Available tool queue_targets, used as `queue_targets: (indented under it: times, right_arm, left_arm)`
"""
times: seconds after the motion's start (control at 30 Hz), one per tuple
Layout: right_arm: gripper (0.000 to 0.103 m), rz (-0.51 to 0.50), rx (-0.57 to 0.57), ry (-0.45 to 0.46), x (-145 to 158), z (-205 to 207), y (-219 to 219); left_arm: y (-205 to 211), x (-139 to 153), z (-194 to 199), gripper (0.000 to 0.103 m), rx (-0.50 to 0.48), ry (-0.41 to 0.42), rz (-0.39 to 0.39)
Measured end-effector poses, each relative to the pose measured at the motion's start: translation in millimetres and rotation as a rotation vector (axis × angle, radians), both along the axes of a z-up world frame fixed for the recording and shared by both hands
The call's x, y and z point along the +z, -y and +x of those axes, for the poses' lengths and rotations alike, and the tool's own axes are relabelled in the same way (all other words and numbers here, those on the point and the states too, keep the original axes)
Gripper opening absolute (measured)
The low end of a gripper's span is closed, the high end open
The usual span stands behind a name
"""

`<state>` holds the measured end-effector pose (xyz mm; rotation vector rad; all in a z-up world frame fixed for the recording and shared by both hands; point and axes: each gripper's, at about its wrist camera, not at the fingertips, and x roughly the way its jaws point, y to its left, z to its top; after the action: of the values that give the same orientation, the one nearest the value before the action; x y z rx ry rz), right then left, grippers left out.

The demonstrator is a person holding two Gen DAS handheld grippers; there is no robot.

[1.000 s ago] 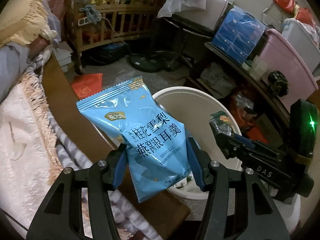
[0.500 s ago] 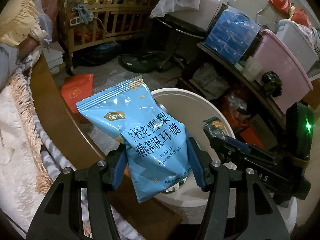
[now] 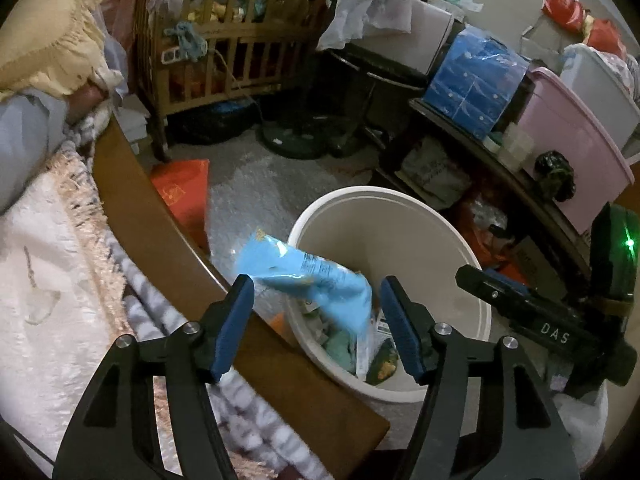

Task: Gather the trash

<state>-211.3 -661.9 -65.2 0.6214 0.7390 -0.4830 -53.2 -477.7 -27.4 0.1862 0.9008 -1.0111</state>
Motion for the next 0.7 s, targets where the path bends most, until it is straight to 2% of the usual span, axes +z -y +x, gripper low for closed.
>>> queue_targets:
  times: [0.1,0.3,0.7]
  right_arm:
    - [0.062,-0.032,0.008,0.025,10,1,-13]
    - [0.062,-0.135,0.024,0.064,32,2,-47]
    - [0.062,-0.241,0.022,0.105,63,-1,-96]
  left_arm:
    - [-10,6,-4,0.064,0.016,0.025,-0.006]
    - [-41,23,-16,0.064,0.089,0.148,-0.003]
    - [-94,46,-30,0.064,0.191,0.261,-0.047]
